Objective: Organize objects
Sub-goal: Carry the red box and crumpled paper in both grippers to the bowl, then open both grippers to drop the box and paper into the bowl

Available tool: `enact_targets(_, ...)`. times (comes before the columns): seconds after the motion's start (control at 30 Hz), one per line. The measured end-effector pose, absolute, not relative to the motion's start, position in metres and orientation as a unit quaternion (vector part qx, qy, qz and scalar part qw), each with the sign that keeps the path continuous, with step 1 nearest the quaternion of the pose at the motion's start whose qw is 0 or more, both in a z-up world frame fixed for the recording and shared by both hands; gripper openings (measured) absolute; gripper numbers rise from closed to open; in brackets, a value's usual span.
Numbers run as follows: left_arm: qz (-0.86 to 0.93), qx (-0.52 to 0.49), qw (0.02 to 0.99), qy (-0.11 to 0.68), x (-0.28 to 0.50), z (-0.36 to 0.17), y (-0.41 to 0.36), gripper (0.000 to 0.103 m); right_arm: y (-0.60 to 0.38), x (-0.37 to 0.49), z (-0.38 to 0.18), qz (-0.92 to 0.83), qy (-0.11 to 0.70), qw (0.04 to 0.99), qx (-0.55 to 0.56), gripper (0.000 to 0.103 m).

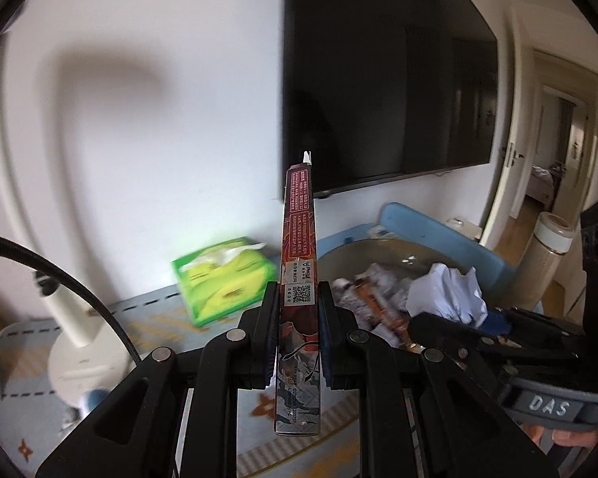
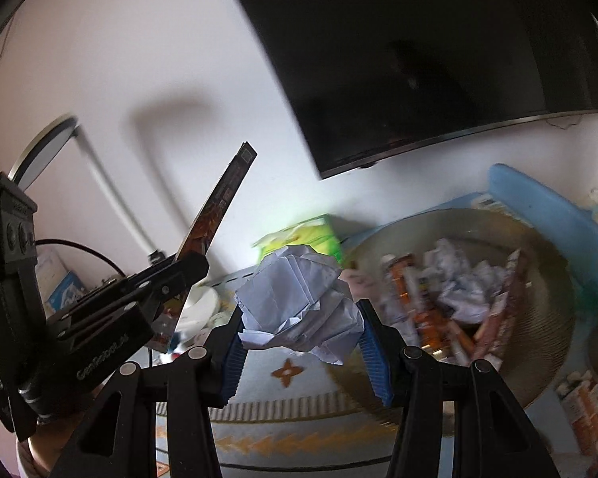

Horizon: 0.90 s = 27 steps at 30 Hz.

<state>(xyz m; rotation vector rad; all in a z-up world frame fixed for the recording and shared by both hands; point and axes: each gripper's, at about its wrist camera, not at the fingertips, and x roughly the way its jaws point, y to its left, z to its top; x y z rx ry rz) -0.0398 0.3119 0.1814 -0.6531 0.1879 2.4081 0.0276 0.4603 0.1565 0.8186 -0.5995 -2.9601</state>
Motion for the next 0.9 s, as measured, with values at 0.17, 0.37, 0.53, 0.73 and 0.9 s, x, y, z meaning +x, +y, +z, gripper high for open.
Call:
enact_targets(0.17,0.904,-0.249,0.339,0.084,-0.04,0.178,0.346,0.014,0.496,0.026,0.158,-0.943,-0.198,-0.025,0.265,0.051)
enact_targets(0.37,0.89,-0.266,0.359,0.095,-0.042,0.168,0.377,0.014,0.529,0.02,0.156,-0.935,-0.208,-0.057,0.281,0.051)
enact_targets(0.53,0.88,-0.281,0.371,0.097,-0.044,0.154,0.39,0.014,0.546,0.015,0.15,-0.927,-0.215,-0.076,0.297,0.051)
enact_targets(0.73,0.876,-0.292,0.373,0.087,-0.051,0.143,0.399,0.014,0.549,0.004,0.145,-0.923,-0.212,-0.087,0.31,0.051)
enact_targets(0.9,0.871,-0.302,0.379,0.079,-0.055,0.133,0.402,0.014,0.549,-0.001,0.144,-0.921,-0.211,-0.097,0.313,0.051)
